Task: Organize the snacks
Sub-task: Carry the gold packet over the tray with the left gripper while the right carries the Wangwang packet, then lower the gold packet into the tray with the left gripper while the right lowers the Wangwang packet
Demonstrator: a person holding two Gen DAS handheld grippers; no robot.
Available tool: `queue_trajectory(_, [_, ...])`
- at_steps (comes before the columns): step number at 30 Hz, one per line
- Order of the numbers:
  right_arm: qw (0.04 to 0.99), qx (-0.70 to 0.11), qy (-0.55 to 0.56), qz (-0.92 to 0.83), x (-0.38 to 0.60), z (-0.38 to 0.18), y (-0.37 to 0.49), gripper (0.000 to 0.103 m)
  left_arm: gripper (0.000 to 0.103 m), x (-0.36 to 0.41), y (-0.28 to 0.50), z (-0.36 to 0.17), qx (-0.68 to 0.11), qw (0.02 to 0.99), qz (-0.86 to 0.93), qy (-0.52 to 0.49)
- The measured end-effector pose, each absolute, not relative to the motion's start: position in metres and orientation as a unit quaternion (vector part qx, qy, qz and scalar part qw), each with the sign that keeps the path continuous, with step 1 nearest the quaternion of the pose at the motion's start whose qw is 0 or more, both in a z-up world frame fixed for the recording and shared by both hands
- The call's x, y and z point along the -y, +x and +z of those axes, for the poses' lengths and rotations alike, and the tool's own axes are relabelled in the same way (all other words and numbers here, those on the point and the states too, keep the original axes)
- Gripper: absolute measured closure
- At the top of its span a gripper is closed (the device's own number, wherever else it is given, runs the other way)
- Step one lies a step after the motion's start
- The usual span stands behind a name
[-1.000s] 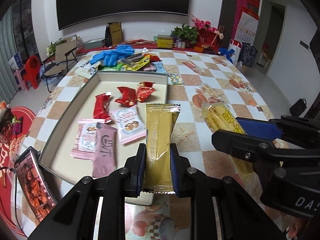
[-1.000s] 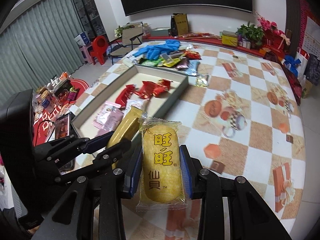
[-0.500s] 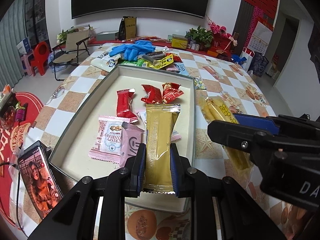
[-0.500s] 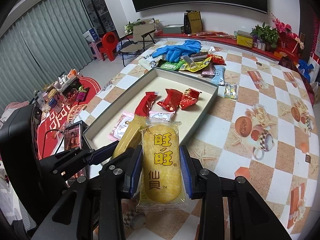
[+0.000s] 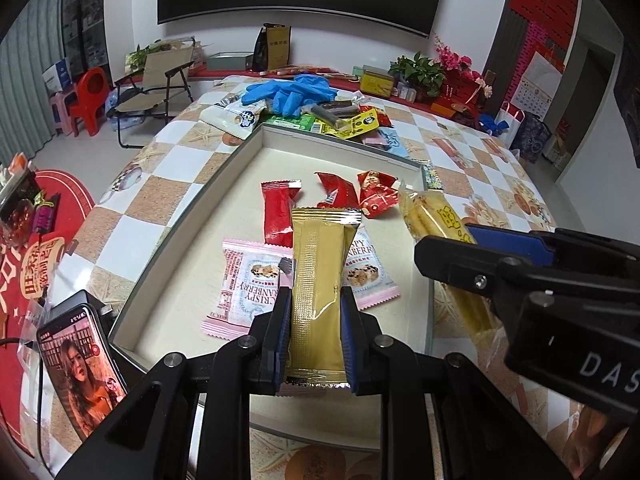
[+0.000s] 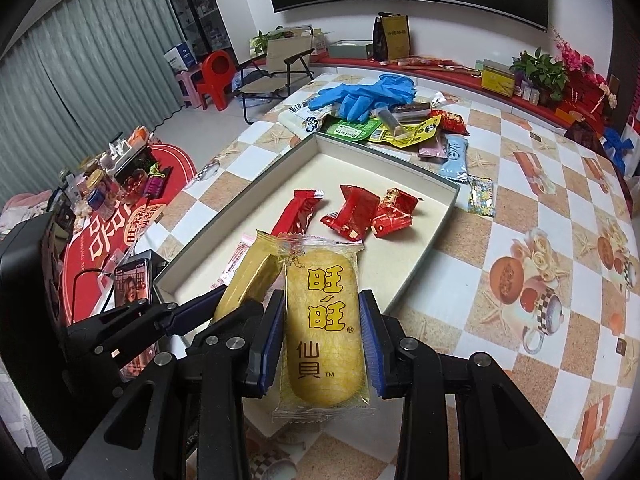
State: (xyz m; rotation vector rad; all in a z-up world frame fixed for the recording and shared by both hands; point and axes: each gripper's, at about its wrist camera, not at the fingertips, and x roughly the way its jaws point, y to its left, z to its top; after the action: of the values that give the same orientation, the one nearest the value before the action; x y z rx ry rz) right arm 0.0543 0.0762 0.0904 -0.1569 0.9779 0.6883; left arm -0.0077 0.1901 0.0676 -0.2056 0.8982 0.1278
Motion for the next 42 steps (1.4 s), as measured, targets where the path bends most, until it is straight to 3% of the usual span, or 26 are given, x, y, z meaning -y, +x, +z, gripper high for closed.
queue_trajectory(42, [0.811, -0.478, -0.081, 0.327, -0.103, 0.077, 0.087, 0.066, 0.079, -0.205, 0.013, 0.061, -0.448, 0.886, 0.070, -0.102])
